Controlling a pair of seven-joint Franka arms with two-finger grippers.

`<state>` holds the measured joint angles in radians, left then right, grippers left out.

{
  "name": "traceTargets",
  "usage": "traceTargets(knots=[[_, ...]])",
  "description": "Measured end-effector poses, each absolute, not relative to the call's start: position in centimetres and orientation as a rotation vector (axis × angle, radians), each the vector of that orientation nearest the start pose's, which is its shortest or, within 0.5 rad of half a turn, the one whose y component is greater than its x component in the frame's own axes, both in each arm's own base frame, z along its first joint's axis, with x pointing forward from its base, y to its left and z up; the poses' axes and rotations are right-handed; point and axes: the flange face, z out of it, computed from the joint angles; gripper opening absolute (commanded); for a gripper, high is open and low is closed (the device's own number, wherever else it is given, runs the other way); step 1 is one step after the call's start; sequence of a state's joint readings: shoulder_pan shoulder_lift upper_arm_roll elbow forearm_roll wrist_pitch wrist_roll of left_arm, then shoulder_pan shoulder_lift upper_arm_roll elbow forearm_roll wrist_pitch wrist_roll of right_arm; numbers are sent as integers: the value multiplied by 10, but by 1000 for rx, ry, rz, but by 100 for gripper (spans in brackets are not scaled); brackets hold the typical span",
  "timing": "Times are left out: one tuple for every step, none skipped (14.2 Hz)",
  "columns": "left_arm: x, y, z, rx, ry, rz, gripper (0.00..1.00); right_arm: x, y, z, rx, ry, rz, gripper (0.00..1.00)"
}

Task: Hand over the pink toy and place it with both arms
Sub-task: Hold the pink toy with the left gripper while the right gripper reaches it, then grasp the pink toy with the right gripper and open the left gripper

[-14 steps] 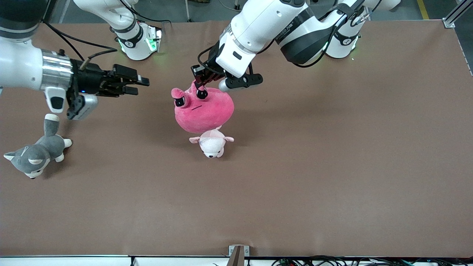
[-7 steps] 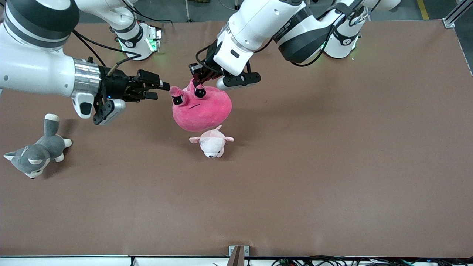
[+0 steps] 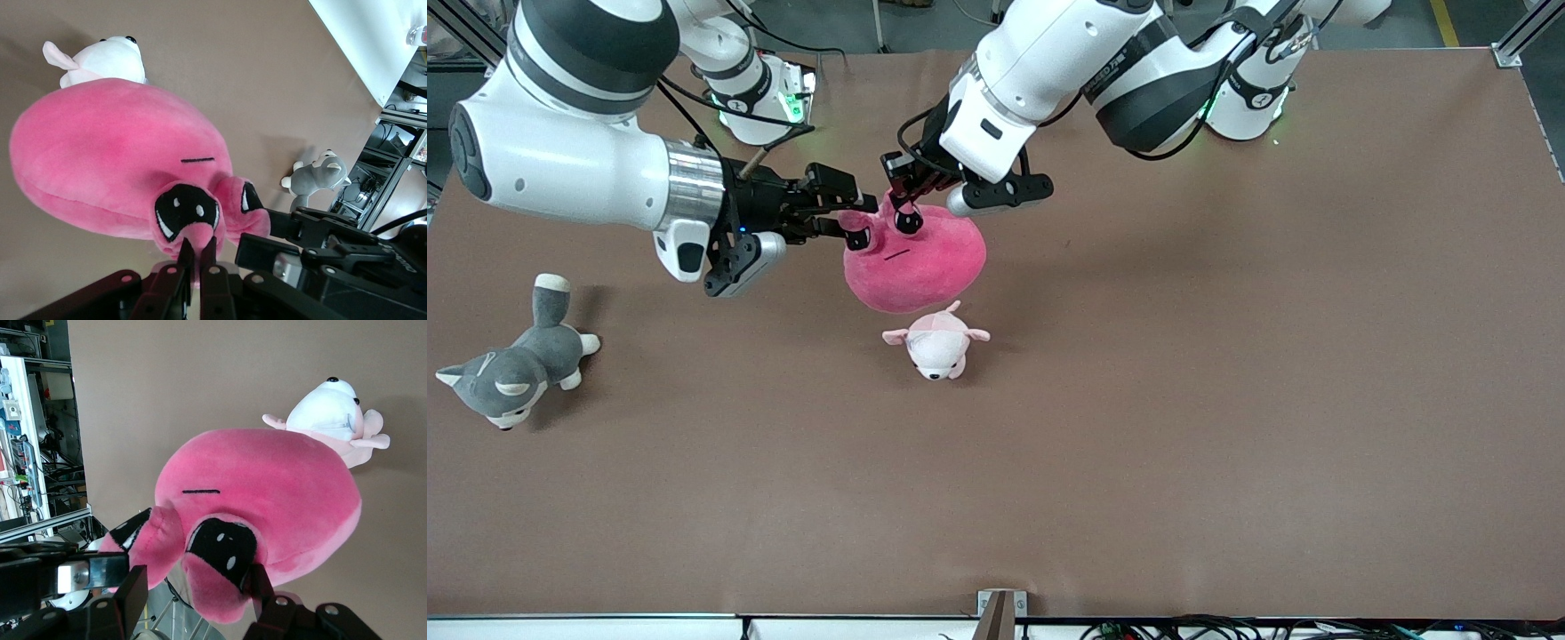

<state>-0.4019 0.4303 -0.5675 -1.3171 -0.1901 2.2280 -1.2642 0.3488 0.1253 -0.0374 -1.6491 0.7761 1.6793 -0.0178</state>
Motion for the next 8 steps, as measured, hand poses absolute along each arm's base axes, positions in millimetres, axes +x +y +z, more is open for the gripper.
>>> traceTargets(knots=[[470,-539,584,2413,587,-144,0,549,248,549,-2378,-237,256,70],[471,-539,582,2412,588,-145,0,550,247,546,-2379,-232,261,70],[471,-540,581,2412,589,-147,0,552,246,543,-2381,-228,265,70],[471,-540,580,2412,589,-148,0,553,245,541,-2382,-225,267,70],[471,-540,579,2412,590,-149,0,553,245,540,-2385,-224,267,70],[472,-540,579,2412,590,-149,0,553,245,540,-2387,-224,265,70],[471,-540,579,2412,590,-149,0,554,245,540,-2390,-222,259,70],[471,-540,579,2411,590,-149,0,554,244,540,-2398,-224,254,70]])
